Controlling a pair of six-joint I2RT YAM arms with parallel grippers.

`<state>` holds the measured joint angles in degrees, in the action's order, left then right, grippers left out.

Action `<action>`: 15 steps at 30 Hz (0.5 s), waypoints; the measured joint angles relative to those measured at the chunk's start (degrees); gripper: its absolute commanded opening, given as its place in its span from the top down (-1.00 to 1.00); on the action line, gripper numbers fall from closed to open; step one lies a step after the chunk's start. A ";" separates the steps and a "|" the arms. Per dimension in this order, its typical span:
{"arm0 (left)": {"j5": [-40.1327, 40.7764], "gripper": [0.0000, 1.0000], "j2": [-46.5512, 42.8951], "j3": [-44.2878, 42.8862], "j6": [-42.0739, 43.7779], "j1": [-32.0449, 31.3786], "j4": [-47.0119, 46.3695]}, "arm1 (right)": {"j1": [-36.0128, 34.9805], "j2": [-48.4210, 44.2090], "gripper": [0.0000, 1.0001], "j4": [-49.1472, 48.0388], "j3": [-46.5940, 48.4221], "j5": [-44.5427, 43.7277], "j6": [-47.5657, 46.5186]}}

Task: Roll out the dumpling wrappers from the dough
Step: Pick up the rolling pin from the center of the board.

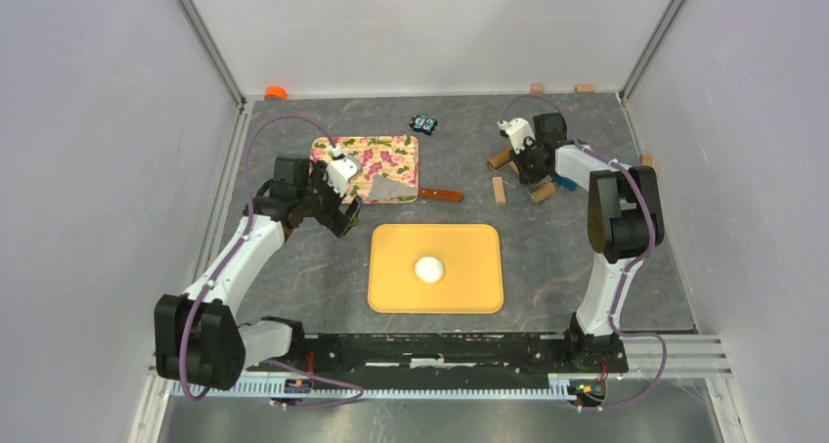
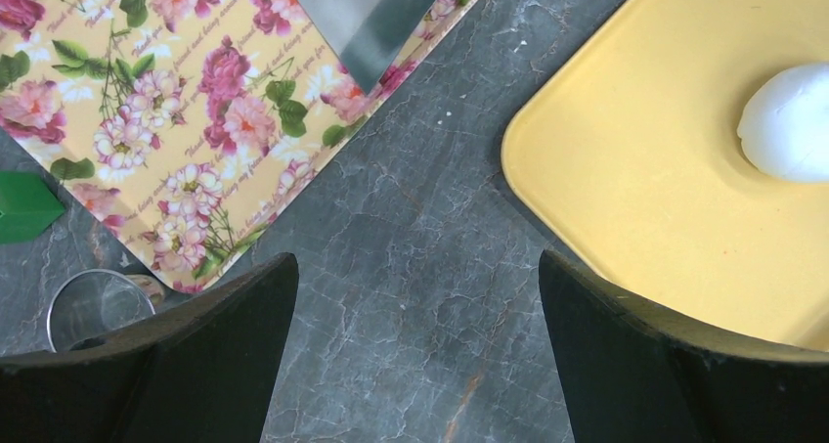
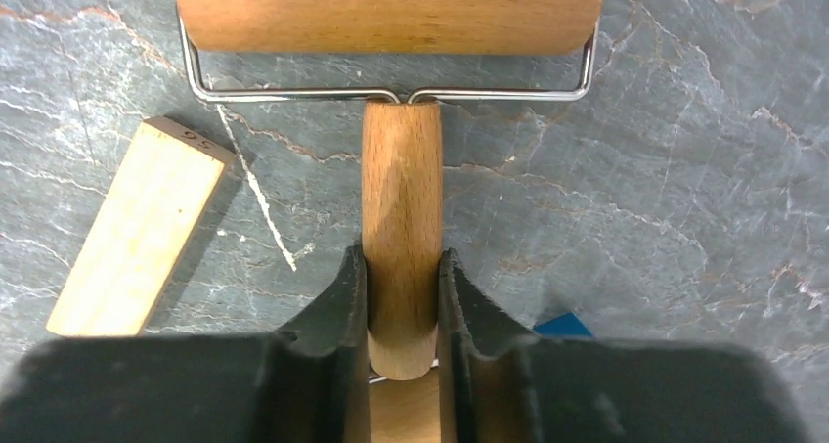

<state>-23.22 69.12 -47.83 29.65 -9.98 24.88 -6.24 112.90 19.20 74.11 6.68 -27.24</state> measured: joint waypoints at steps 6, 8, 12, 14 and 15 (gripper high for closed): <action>-1.70 -0.98 0.00 -0.87 1.03 0.00 2.97 | 0.24 -0.24 1.00 -0.61 0.17 0.48 1.99; -2.73 -0.97 0.00 -1.99 1.73 0.00 4.59 | 0.59 -0.79 1.00 0.24 0.17 2.71 3.98; -6.29 -0.96 0.00 -9.11 4.74 -0.57 10.75 | 0.13 -5.18 1.00 1.92 -1.07 6.38 11.65; -9.35 -0.97 -0.02 -13.84 6.45 -1.03 13.35 | -2.01 -9.86 1.00 0.96 -3.52 6.40 15.15; -10.75 -0.96 -0.02 -15.80 7.10 -1.20 14.29 | -3.56 -12.35 1.00 0.42 -4.79 6.88 16.79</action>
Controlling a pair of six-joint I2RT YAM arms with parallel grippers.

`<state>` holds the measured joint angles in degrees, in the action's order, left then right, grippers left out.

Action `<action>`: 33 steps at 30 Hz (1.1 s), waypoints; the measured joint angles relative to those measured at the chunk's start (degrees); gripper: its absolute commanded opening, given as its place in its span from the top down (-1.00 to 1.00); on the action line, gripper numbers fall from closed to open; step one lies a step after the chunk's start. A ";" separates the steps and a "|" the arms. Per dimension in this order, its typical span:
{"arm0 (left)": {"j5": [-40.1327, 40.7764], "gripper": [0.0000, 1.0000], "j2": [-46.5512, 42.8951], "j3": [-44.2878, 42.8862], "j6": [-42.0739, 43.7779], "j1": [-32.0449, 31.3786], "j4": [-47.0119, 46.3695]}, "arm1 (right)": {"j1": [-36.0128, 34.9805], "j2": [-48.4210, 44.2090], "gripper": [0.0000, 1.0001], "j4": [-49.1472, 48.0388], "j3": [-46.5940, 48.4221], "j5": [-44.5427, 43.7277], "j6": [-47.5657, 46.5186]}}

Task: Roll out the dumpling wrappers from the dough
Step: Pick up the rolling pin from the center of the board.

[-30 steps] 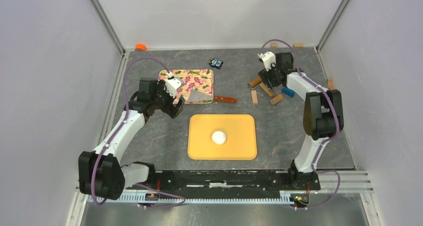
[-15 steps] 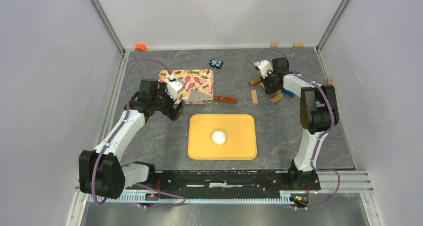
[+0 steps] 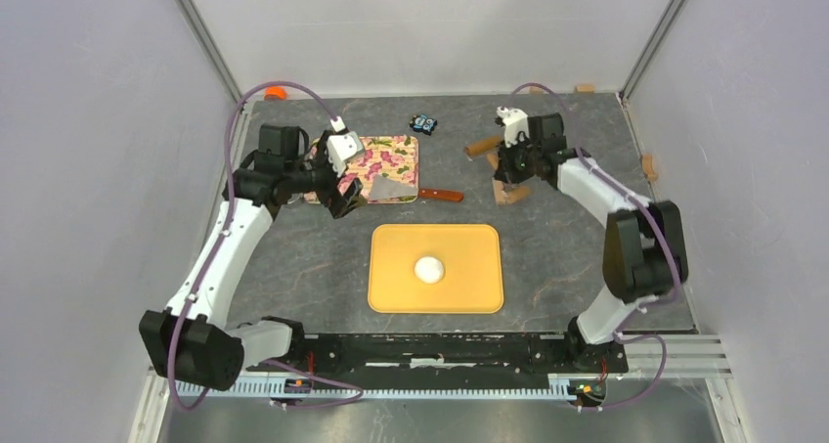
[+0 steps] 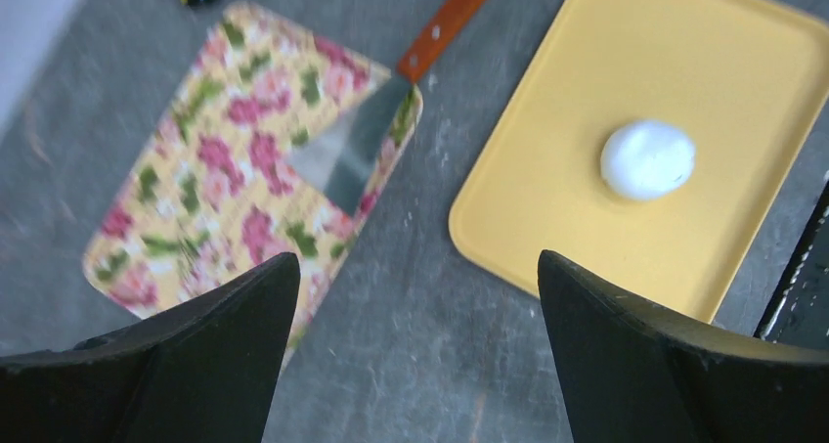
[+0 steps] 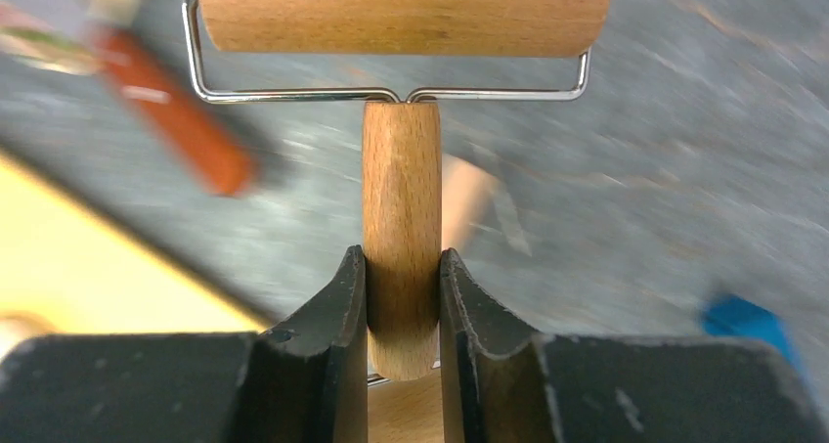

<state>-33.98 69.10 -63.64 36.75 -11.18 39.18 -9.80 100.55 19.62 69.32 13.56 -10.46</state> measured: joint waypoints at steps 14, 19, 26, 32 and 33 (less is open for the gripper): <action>-3.30 -0.97 2.27 -17.77 27.85 -19.12 10.91 | -24.81 -10.03 1.00 -28.70 -13.49 21.57 32.85; 5.99 -0.81 5.62 -15.17 41.90 -24.09 15.10 | -29.88 -6.43 1.00 -36.76 -13.38 25.81 41.66; 17.51 -0.60 7.54 -8.09 51.84 -22.99 15.21 | -31.71 -4.31 1.00 -44.37 -13.55 27.98 50.21; 20.59 -0.36 7.67 -6.38 56.74 -20.68 13.42 | -31.67 -3.72 1.00 -46.10 -13.46 28.26 52.57; 21.00 -0.30 7.74 -5.75 56.89 -20.65 12.37 | -31.67 -3.54 1.00 -46.03 -13.46 28.24 52.92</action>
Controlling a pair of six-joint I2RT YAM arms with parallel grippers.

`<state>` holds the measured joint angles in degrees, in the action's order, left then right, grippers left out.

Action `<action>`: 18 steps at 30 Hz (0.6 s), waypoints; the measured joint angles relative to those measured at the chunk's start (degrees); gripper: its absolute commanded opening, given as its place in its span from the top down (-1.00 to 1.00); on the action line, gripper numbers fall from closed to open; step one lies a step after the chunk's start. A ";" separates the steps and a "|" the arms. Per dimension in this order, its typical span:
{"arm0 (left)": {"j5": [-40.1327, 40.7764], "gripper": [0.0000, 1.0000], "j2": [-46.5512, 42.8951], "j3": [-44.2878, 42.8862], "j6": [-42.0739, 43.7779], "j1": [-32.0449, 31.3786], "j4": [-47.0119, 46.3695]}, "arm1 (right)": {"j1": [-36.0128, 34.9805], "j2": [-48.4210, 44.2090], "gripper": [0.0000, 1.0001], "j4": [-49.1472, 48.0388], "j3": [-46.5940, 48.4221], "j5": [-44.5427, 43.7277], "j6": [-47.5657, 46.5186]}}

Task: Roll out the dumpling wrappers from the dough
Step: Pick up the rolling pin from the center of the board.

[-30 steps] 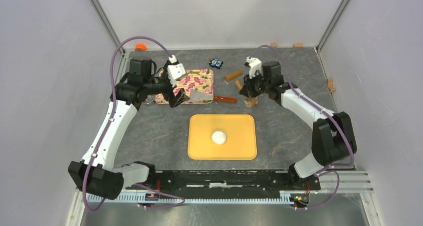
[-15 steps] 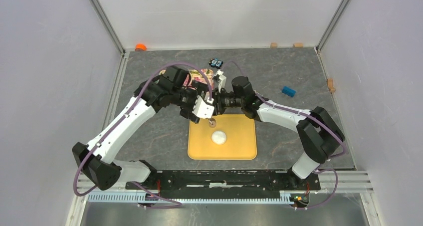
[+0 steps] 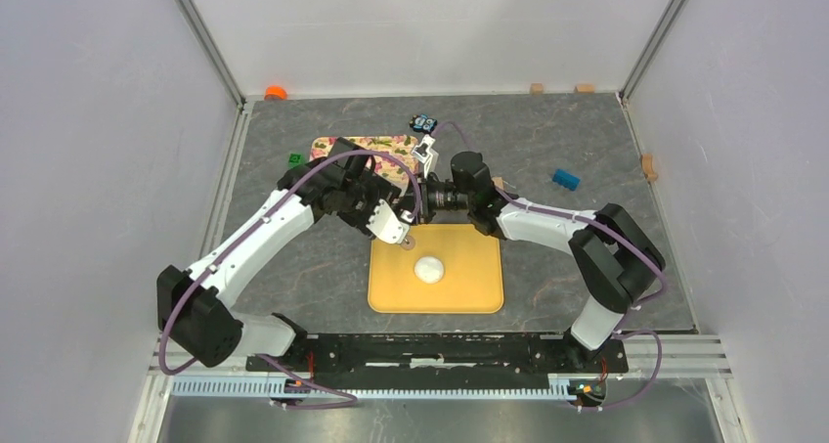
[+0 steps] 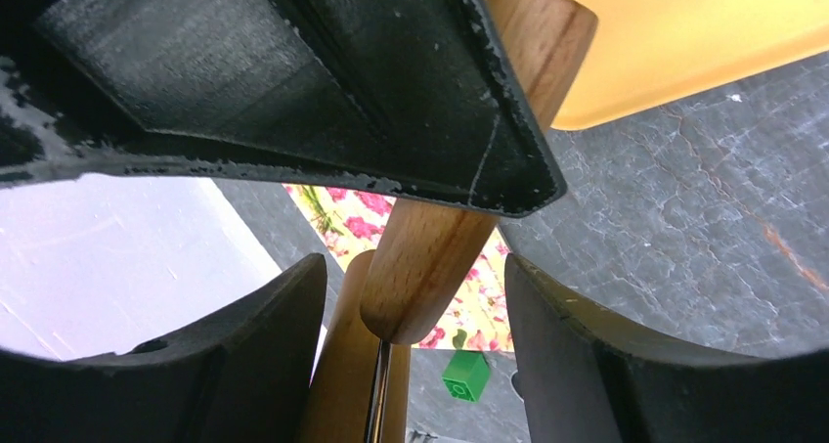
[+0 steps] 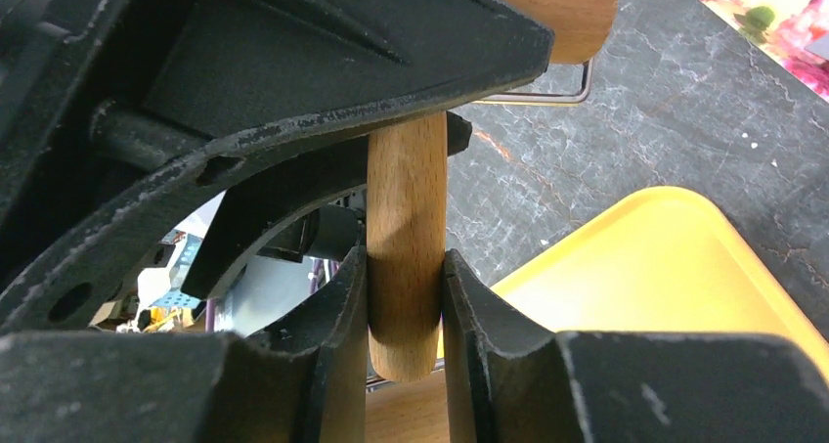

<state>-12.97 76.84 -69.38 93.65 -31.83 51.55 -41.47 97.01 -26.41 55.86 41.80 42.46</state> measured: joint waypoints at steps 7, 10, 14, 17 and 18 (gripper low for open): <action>0.04 0.93 0.92 2.25 -0.52 0.13 -4.79 | 0.09 1.33 1.00 0.35 0.02 -0.72 0.74; -1.20 0.95 0.90 2.25 -2.43 0.35 -5.53 | 0.09 1.31 1.00 0.31 0.07 -0.74 0.81; -2.21 0.96 0.50 3.23 -3.78 0.55 -6.67 | 0.09 1.57 1.00 0.39 0.07 -0.68 0.79; -2.38 0.84 -0.11 4.96 -4.39 0.74 -7.56 | -0.02 2.62 1.00 0.39 0.31 -0.11 0.76; -2.43 0.71 -0.17 5.27 -4.57 0.76 -7.58 | -0.07 3.02 1.00 0.39 0.37 0.22 0.76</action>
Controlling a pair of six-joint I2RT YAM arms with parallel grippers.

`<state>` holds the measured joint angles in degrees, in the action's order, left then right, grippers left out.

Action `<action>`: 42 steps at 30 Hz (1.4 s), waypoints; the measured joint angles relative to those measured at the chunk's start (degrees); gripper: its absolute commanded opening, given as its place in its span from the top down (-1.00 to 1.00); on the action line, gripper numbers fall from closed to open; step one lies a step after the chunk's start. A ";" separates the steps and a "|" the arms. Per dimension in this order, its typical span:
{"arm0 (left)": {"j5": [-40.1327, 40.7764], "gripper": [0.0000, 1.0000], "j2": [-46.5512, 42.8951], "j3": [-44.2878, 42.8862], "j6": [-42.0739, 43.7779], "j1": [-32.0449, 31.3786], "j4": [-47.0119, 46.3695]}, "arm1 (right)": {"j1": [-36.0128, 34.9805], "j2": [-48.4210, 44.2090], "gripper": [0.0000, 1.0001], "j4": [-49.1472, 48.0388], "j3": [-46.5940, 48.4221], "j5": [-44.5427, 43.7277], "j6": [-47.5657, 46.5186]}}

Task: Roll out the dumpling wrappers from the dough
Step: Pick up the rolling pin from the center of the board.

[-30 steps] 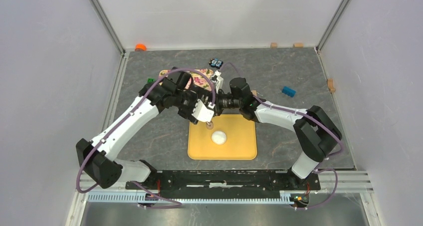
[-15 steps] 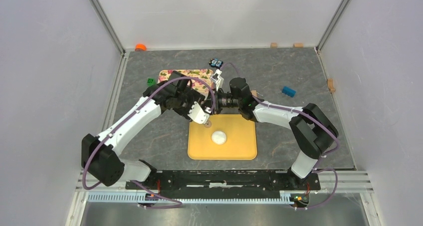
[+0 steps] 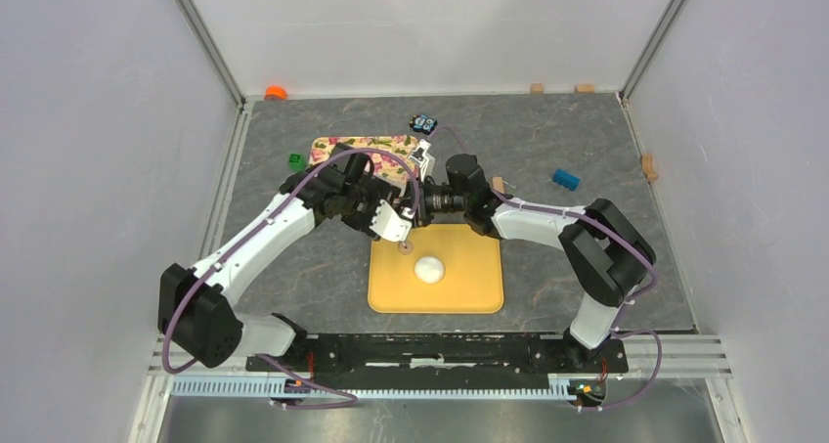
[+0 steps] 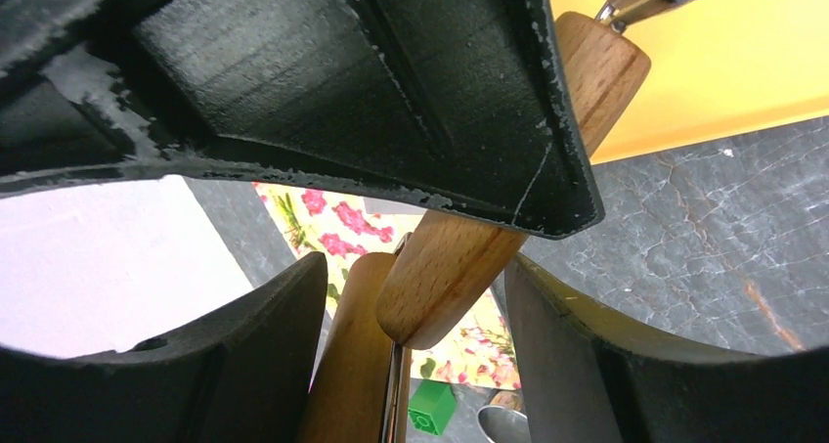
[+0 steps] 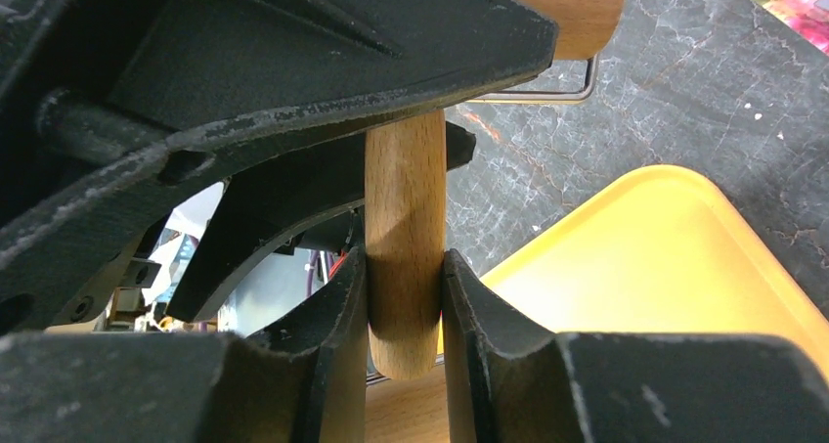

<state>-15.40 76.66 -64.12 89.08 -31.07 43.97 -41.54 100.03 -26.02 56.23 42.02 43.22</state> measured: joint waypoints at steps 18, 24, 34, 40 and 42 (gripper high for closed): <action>-0.20 -0.51 -0.02 -9.64 1.88 -0.07 7.96 | 2.05 4.87 1.00 -6.95 4.83 -0.26 3.67; -1.75 -0.58 -0.11 -10.97 2.84 -0.55 11.85 | 3.21 6.45 1.00 -6.97 3.87 -3.78 5.95; -1.22 -0.34 -0.46 -2.78 7.78 -0.55 6.19 | 3.04 6.45 1.00 -15.17 -2.93 -5.25 14.23; -1.14 -0.30 1.64 -0.63 10.14 -0.55 -0.74 | 2.91 6.45 1.00 -18.18 -4.24 -6.08 18.32; -1.16 -0.24 2.19 -0.66 10.45 -0.57 -2.54 | 2.91 6.45 1.00 -18.97 -4.24 -6.19 18.97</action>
<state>-16.56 78.85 -64.77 99.53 -31.64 41.43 -38.63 106.48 -44.99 51.99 35.83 62.19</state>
